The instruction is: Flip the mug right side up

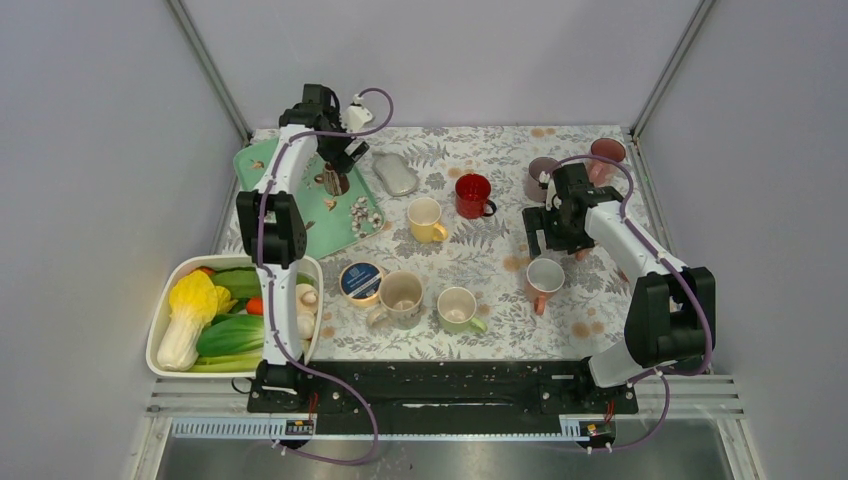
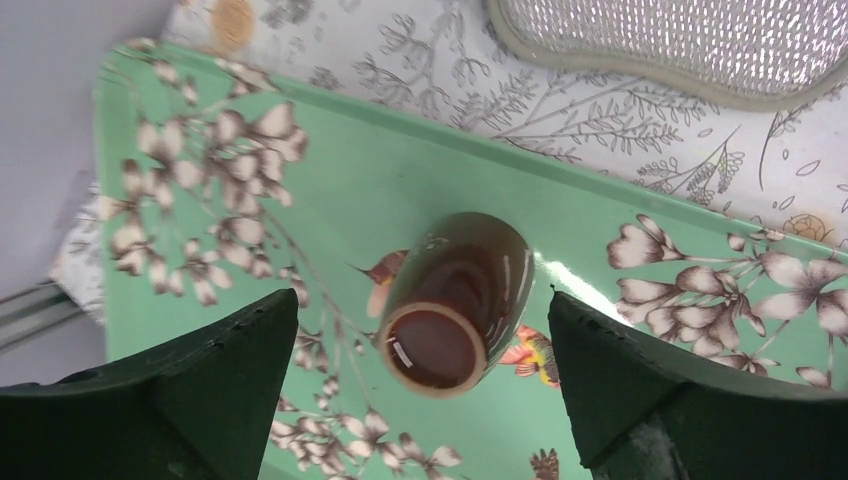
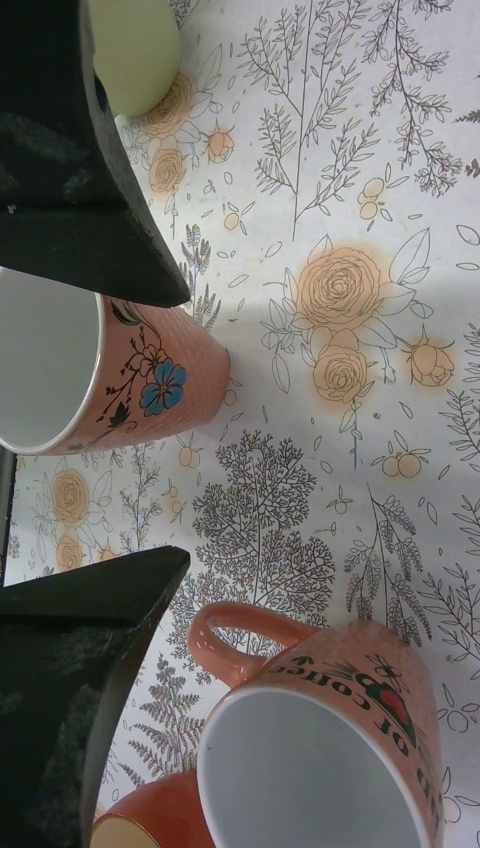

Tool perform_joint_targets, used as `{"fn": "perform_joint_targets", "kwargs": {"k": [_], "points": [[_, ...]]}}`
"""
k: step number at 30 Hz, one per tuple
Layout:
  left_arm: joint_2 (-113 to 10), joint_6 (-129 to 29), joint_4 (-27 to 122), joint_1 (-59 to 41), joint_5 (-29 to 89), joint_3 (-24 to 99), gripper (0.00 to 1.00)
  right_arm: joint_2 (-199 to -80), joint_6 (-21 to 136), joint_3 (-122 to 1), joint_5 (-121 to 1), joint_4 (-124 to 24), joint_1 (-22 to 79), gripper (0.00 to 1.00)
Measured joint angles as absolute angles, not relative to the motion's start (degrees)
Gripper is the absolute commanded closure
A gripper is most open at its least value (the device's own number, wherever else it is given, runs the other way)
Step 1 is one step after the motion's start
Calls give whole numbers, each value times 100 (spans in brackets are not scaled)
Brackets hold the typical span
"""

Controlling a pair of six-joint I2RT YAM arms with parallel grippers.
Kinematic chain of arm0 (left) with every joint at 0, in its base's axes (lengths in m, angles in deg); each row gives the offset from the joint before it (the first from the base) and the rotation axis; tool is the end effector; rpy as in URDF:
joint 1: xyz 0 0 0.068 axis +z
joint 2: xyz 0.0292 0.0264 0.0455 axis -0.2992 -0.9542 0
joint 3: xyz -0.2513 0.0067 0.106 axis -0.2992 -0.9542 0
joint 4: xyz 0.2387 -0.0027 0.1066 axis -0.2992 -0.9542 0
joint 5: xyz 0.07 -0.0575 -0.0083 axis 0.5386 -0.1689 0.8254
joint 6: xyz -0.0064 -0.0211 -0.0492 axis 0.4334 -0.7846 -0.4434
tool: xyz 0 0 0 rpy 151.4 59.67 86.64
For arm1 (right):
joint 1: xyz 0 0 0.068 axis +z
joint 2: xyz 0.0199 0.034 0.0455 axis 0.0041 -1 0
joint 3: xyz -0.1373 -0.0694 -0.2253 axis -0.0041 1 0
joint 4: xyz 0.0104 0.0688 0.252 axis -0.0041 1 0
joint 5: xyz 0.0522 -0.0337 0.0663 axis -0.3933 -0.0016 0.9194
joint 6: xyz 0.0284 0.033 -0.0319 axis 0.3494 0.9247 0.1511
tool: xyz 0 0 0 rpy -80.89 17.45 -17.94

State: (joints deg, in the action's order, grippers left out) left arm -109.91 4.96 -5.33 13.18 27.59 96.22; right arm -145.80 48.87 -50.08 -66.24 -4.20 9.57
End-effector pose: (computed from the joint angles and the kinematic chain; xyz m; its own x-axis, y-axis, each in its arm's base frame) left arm 0.5125 -0.0445 0.2668 -0.4545 0.7125 -0.5345 0.6837 0.6637 0.3034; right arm 0.2928 0.0512 0.2396 -0.9094 -0.1911 -0.3693 -0.2083 0.9780 0.0067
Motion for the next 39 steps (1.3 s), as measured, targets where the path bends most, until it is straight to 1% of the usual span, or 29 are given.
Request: {"fn": "perform_joint_targets", "kwargs": {"k": [4,8,11,18,20,23,25,26,29,32,33,35,37,39], "points": [[-11123,474,-539,1355,2700,9386,1,-14580,4885,-5010,-6615,-420,963,1],[-11142,586,-581,1436,2468,9358,4,-14580,4879,-5010,-6591,-418,974,1],[-11140,649,-611,1475,2341,9286,5,-14580,4861,-5010,-6580,-418,994,1],[-10736,778,-579,1512,2201,8003,11,-14580,4846,-5010,-6578,-414,1016,1],[-10611,765,-603,1512,2193,7784,10,-14580,4846,-5010,-6576,-411,1029,0],[-10362,713,-600,1506,2195,7478,6,-14580,4846,-5010,-6574,-407,1040,1],[-10102,599,-482,1486,2219,7187,5,-14580,4846,-5010,-6572,-407,1053,1],[-9993,542,-415,1471,2243,7063,3,-14580,4846,-5010,-6565,-405,1064,1],[-9726,374,-98,1410,2363,6761,2,-14580,4844,-5010,-6517,-405,1092,1],[-9728,267,125,1346,2492,6759,3,-14580,4842,-5010,-6484,-403,1112,0],[-9748,236,169,1333,2540,6772,4,-14580,4842,-5010,-6482,-405,1114,1],[-9824,197,210,1305,2632,6857,11,-14580,4839,-5010,-6480,-403,1123,1],[-9966,166,263,1285,2693,7002,23,-14580,4826,-5010,-6476,-403,1134,1],[-10143,151,285,1285,2732,7148,31,-14580,4822,-5010,-6476,-403,1138,1]]}}
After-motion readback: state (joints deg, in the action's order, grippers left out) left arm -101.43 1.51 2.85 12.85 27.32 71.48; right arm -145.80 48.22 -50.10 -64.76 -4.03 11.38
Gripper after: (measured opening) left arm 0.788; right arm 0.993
